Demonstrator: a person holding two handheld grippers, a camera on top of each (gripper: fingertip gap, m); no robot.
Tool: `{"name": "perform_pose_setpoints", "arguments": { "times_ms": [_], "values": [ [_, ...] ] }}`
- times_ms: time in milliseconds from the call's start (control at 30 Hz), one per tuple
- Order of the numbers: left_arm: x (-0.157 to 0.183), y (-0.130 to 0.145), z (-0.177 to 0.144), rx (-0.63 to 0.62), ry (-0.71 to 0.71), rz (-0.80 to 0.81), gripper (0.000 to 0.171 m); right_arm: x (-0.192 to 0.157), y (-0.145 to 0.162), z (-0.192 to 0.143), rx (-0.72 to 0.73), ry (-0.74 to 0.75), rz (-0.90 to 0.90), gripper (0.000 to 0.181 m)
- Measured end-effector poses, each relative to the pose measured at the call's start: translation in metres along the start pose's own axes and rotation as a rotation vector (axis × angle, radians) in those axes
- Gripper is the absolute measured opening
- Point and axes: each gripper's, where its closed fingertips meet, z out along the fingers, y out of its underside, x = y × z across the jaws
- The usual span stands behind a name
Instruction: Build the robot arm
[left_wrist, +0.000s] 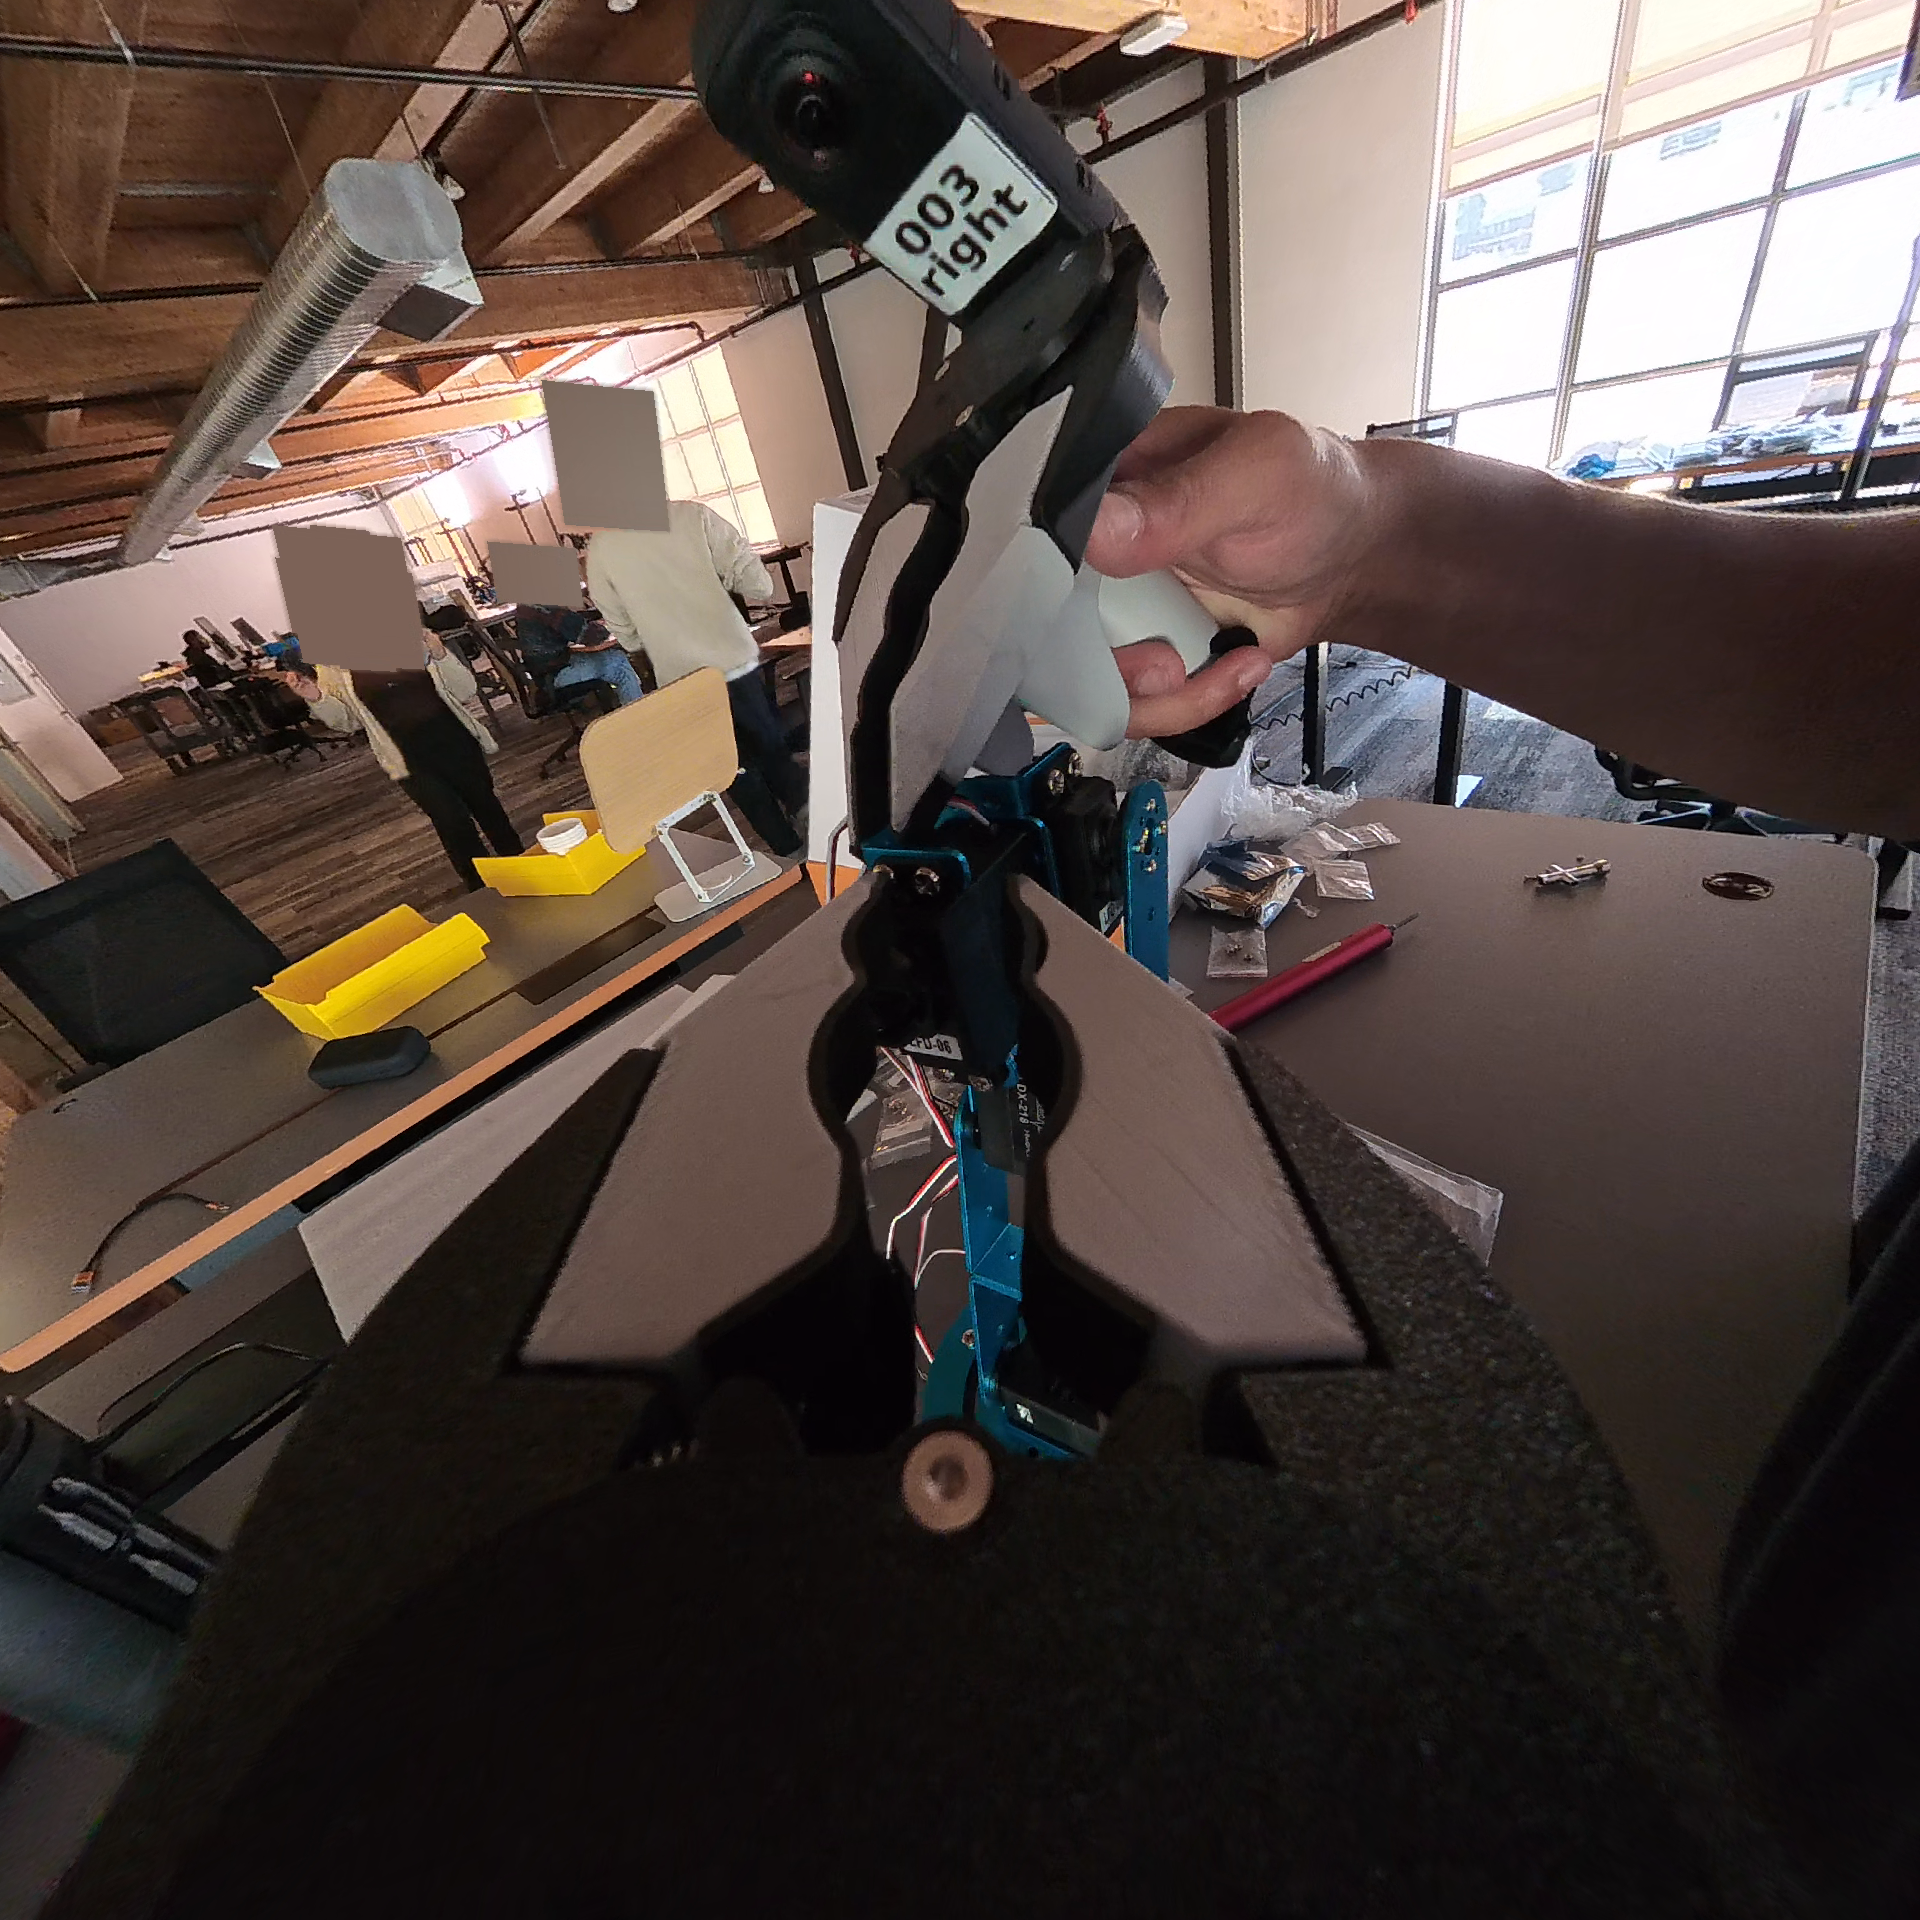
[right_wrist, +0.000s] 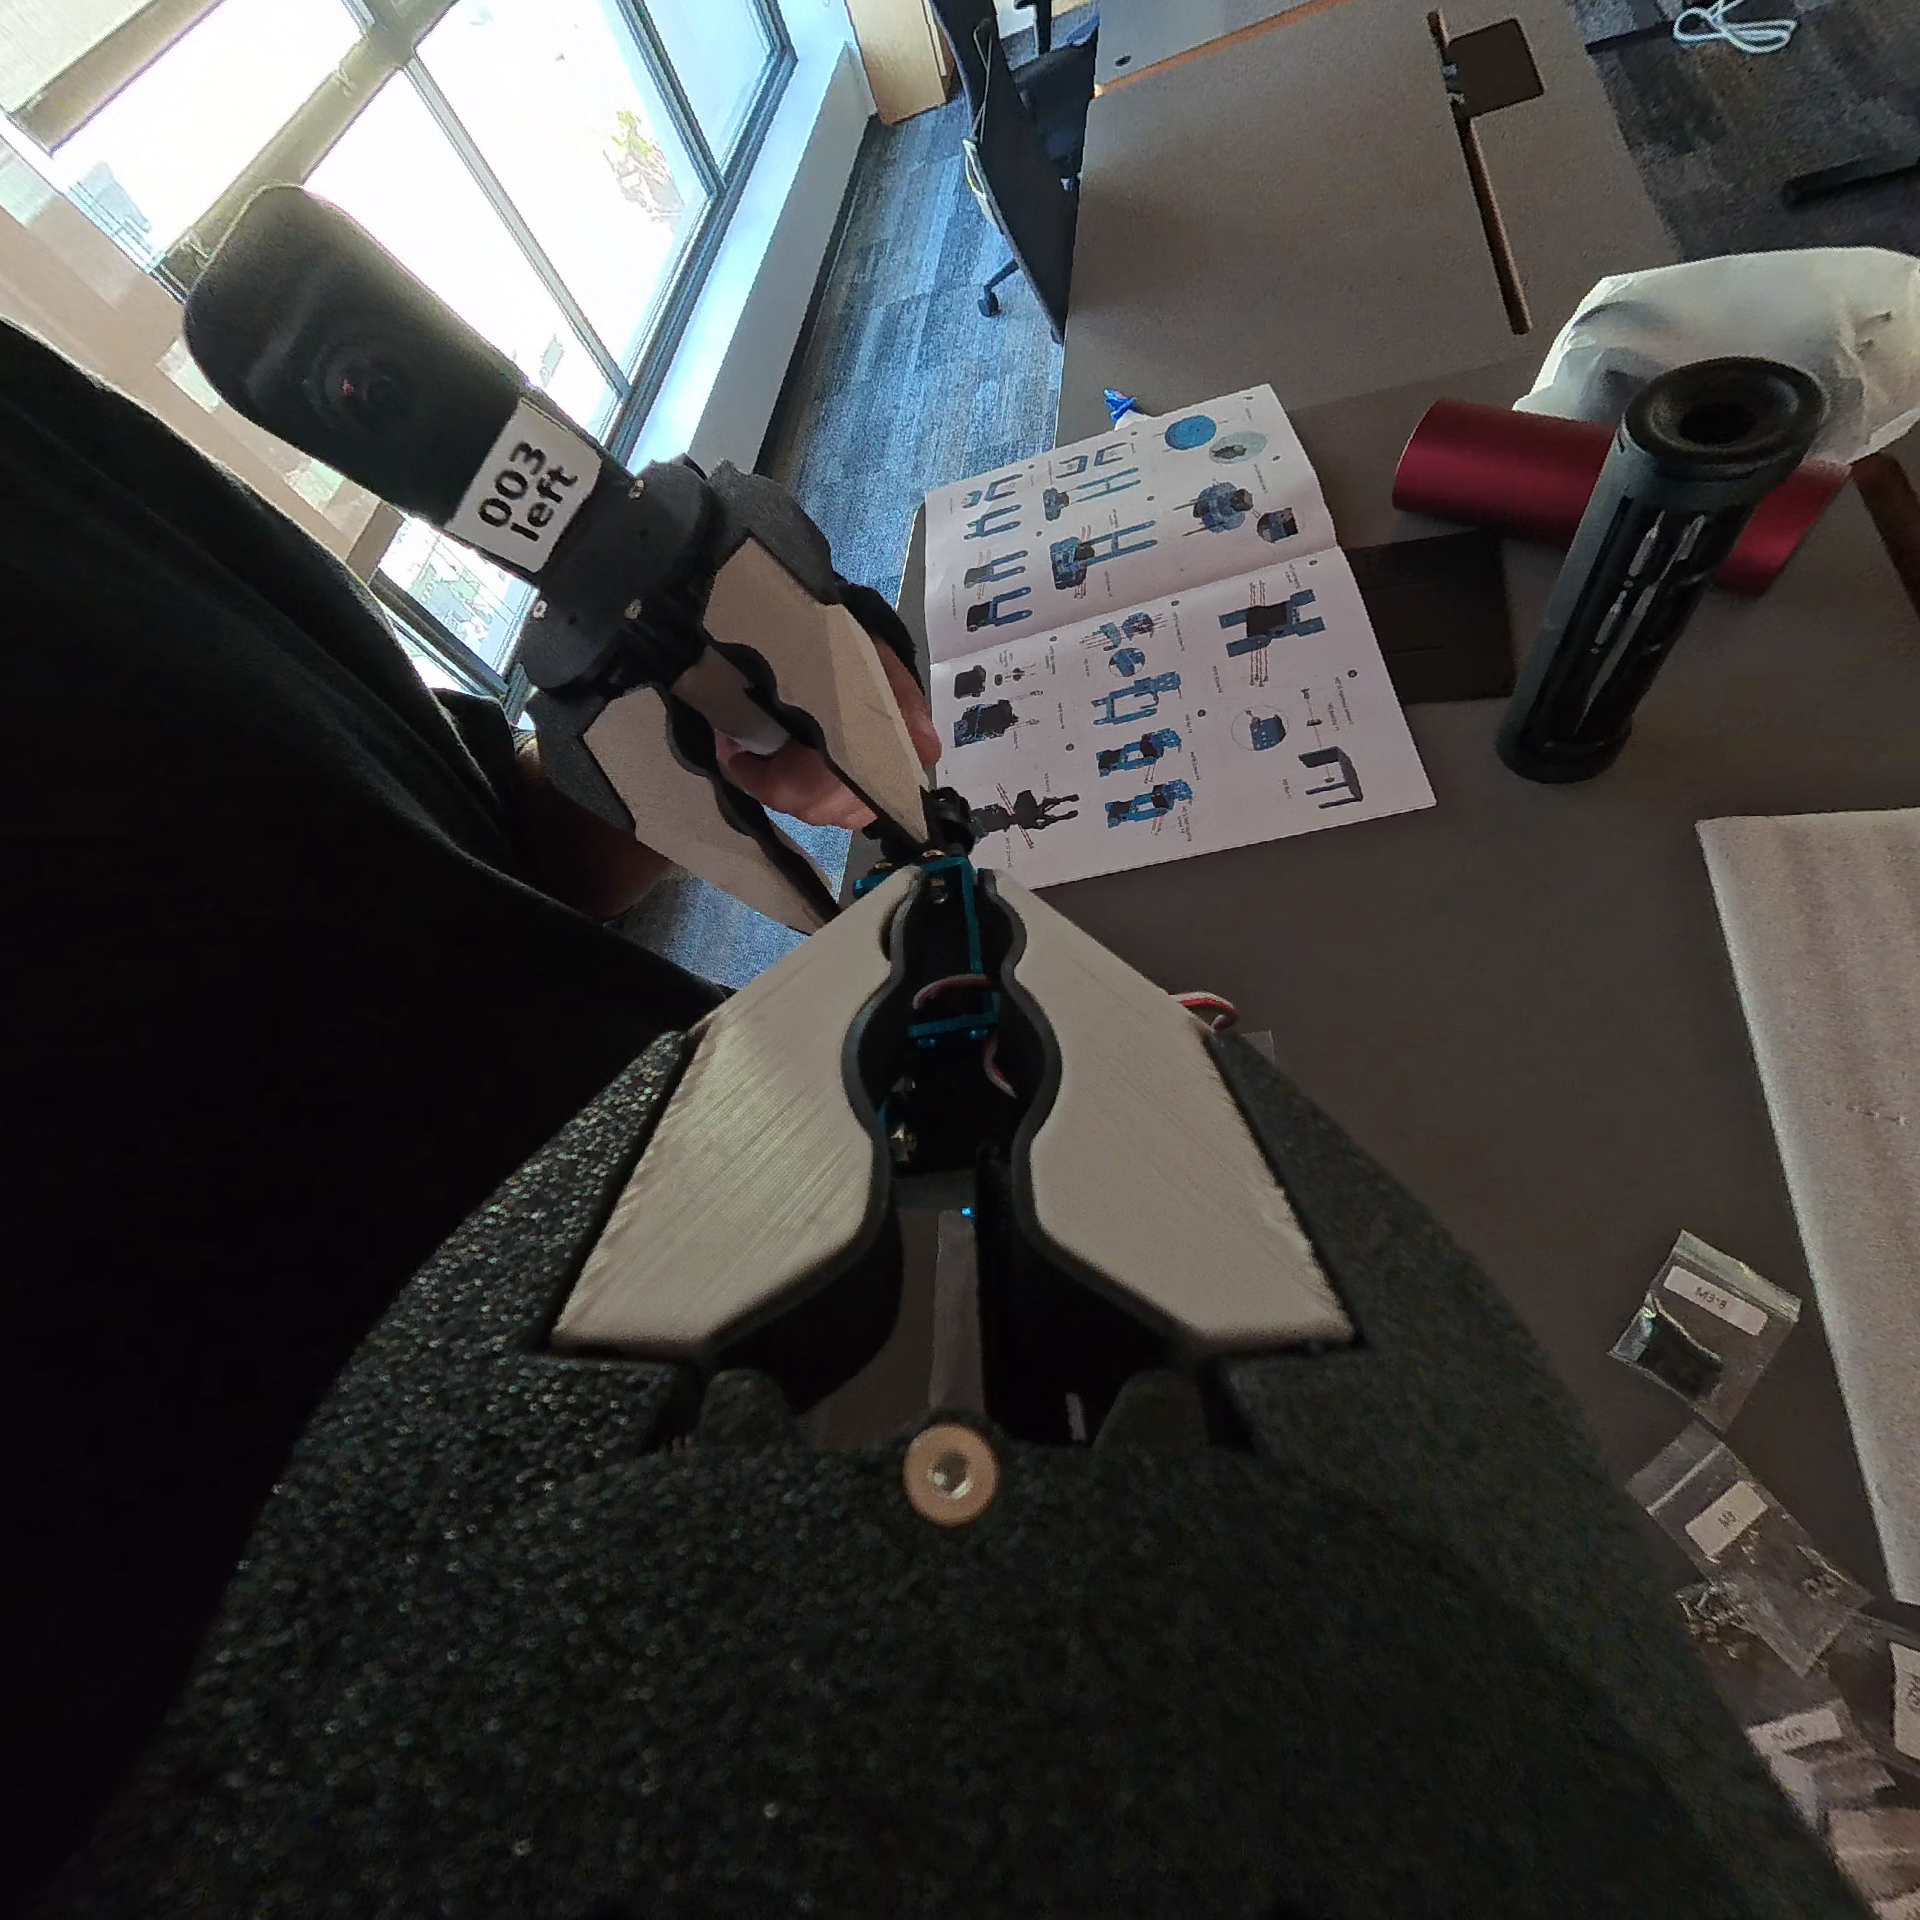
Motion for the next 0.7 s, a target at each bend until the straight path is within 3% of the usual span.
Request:
{"name": "perform_pose_setpoints", "arguments": {
  "times_ms": [333,533,700],
  "values": [
    [-0.0011,0.0008,-0.0002,-0.006,-0.011,0.013,0.021,0.0032,-0.0022,0.0000,0.004,0.051,-0.067,0.000],
    [-0.0014,0.0004,-0.0005,-0.005,-0.009,0.012,0.021,0.0007,0.0001,-0.0047,-0.018,0.040,-0.069,0.020],
    [-0.0022,0.0003,-0.0001,-0.006,-0.010,0.017,0.021,-0.0001,-0.0002,0.0004,-0.032,0.054,-0.096,0.010]
  ]
}}
